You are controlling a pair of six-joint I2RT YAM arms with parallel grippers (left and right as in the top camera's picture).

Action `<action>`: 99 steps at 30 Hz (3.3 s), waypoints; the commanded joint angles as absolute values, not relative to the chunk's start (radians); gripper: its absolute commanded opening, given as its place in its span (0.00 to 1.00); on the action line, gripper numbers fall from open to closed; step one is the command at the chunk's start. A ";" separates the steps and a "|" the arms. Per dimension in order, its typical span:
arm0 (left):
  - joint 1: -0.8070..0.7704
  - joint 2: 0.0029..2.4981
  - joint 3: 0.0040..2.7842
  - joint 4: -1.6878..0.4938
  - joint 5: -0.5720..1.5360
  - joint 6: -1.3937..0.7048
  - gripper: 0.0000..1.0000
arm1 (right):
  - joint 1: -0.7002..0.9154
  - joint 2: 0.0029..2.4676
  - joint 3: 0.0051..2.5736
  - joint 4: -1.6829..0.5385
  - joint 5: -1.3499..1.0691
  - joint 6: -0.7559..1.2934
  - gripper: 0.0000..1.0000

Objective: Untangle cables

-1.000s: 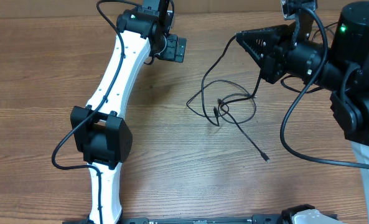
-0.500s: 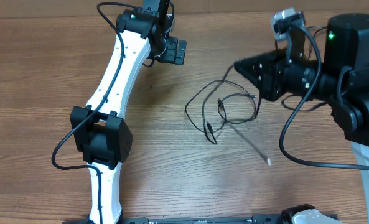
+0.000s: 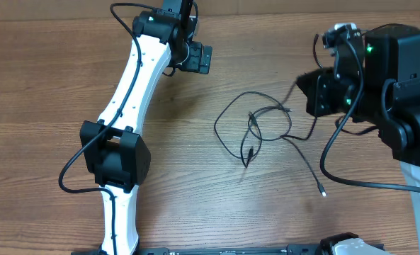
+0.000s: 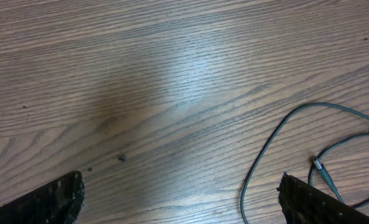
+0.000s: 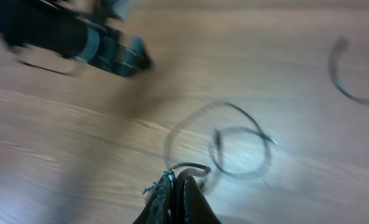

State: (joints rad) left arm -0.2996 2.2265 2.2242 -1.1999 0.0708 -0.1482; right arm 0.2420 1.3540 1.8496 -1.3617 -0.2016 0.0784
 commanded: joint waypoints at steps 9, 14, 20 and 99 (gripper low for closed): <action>-0.303 2.231 2.228 -1.200 0.071 -0.154 1.00 | 0.240 1.348 1.881 -1.472 0.337 0.183 0.04; -0.303 2.231 2.228 -1.200 0.071 -0.154 1.00 | 0.240 1.348 1.881 -1.446 0.449 0.183 0.04; -0.303 2.231 2.228 -1.200 0.071 -0.154 1.00 | 0.240 1.348 1.881 -1.336 0.451 0.183 0.04; -0.303 2.231 2.228 -1.200 0.071 -0.154 0.99 | -0.455 1.821 1.860 -0.993 -0.346 0.075 0.04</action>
State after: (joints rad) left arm -0.2993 2.2265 2.2242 -1.1995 0.0704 -0.1486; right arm -0.5121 1.8618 1.8439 -1.0031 -0.3073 0.0845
